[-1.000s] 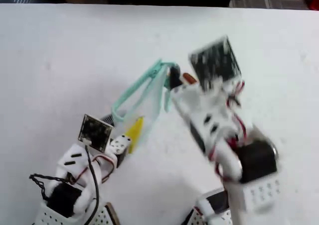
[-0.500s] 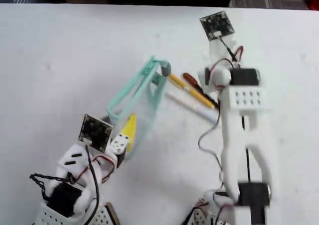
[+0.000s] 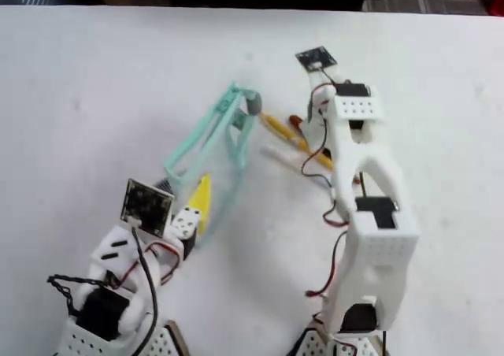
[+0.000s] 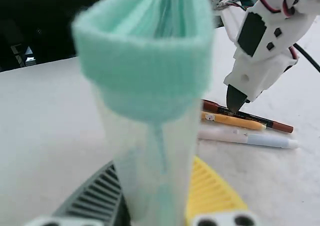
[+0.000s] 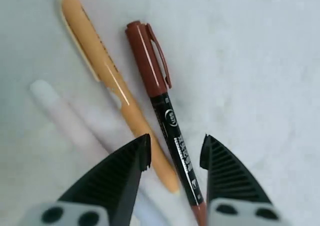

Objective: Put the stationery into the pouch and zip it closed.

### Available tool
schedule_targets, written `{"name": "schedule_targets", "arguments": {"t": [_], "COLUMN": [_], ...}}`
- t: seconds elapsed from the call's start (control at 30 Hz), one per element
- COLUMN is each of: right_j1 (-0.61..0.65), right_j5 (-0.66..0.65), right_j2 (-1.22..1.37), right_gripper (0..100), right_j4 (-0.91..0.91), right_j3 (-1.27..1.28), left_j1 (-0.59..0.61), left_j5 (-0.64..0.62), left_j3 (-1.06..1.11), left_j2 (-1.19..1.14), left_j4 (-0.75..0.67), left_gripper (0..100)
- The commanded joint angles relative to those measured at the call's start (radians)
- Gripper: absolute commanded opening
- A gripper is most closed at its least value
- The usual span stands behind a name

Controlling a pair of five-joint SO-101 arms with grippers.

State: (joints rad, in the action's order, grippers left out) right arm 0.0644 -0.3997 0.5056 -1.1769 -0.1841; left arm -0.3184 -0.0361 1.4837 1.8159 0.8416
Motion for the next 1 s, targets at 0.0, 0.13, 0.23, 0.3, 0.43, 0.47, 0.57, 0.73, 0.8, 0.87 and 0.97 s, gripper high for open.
{"name": "schedule_targets", "arguments": {"t": [0.0,0.13,0.23,0.3,0.43,0.47,0.57,0.73,0.8,0.87,0.97], "right_j1": [-0.015,-0.016,-0.016,-0.016,-0.016,-0.016,-0.016,-0.013,-0.013,-0.015,-0.015], "right_j5": [-0.011,-0.009,-0.009,-0.009,-0.009,-0.009,-0.009,-0.009,-0.009,-0.009,-0.009], "right_j2": [0.021,0.054,0.087,0.114,0.188,0.206,0.245,0.251,0.251,0.251,0.251], "right_gripper": [15.5,15.3,15.2,15.2,15.2,15.2,12.6,1.7,2.6,1.5,1.7], "right_j4": [0.008,0.015,0.015,0.015,0.015,0.015,0.008,0.008,0.008,0.007,0.002], "right_j3": [-0.078,-0.103,-0.133,-0.152,-0.199,-0.213,-0.244,-0.244,-0.242,-0.242,-0.241], "left_j1": [0.007,0.007,0.007,0.007,0.007,0.007,0.007,0.005,0.005,0.005,0.005], "left_j5": [-0.006,-0.008,-0.008,-0.008,-0.008,-0.008,-0.008,-0.008,-0.008,-0.006,-0.006], "left_j3": [-0.009,-0.009,-0.009,-0.009,-0.009,-0.009,-0.009,-0.009,-0.009,-0.009,-0.009], "left_j2": [0.012,0.012,0.012,0.012,0.012,0.012,0.012,0.012,0.012,0.012,0.012], "left_j4": [-0.028,-0.028,-0.028,-0.028,-0.028,-0.028,-0.028,-0.028,-0.028,-0.028,-0.028], "left_gripper": [7,7,7,7,7,7,7,7,7,7,7]}}
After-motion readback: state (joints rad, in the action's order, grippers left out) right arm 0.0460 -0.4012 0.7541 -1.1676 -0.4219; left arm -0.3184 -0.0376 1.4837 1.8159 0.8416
